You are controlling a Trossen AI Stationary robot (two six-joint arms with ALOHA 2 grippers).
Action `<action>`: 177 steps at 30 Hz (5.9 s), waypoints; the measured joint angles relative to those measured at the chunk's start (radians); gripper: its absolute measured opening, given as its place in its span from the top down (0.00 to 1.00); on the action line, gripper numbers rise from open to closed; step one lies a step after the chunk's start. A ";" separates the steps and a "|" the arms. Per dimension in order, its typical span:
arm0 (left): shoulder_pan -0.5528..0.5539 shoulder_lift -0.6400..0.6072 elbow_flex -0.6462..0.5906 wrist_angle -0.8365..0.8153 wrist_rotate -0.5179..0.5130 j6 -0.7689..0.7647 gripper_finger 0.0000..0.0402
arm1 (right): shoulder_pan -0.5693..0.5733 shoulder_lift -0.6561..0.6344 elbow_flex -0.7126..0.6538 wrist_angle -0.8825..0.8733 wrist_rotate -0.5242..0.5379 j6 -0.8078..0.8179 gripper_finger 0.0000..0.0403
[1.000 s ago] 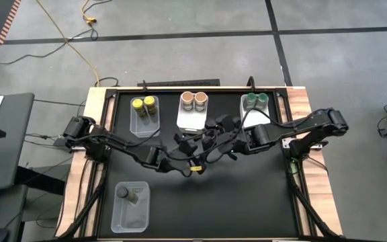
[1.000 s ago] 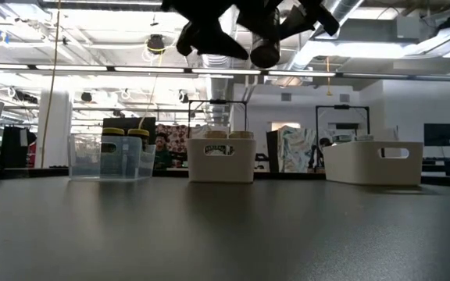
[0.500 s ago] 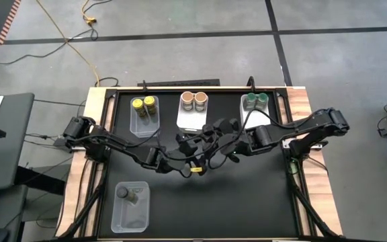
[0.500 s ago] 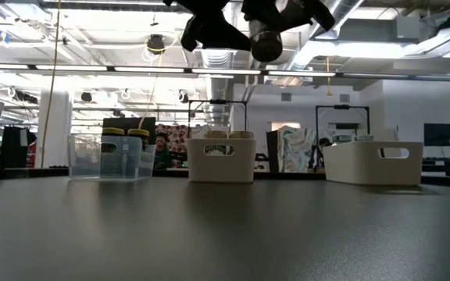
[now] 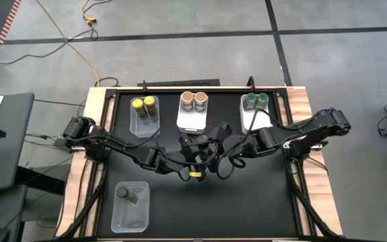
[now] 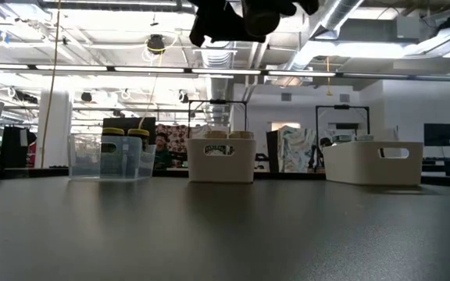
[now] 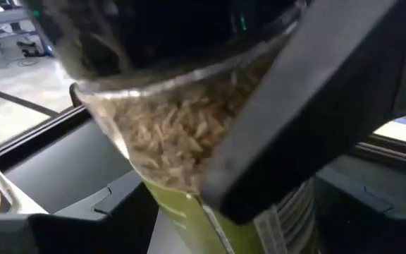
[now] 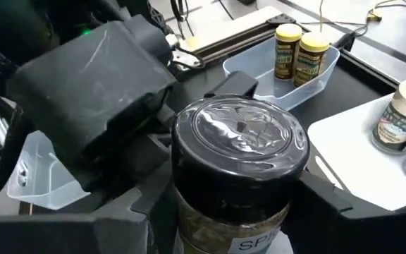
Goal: Sort spices by type
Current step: Put the black spice bottle into the bottom transparent bin
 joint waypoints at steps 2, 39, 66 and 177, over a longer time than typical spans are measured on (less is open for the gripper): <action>-0.001 0.000 0.000 0.000 0.000 -0.014 0.26 | 0.000 0.000 0.000 -0.001 0.001 0.007 0.44; -0.014 0.000 0.000 -0.018 -0.033 -0.039 0.48 | 0.005 0.000 0.000 -0.002 0.023 0.030 0.32; 0.117 -0.174 -0.012 -0.354 0.754 -0.018 0.48 | 0.103 -0.327 0.000 -0.548 0.014 0.283 0.03; 0.179 -0.329 -0.751 0.602 1.189 -0.497 0.48 | -0.087 0.232 -0.001 0.342 -0.520 -0.452 0.37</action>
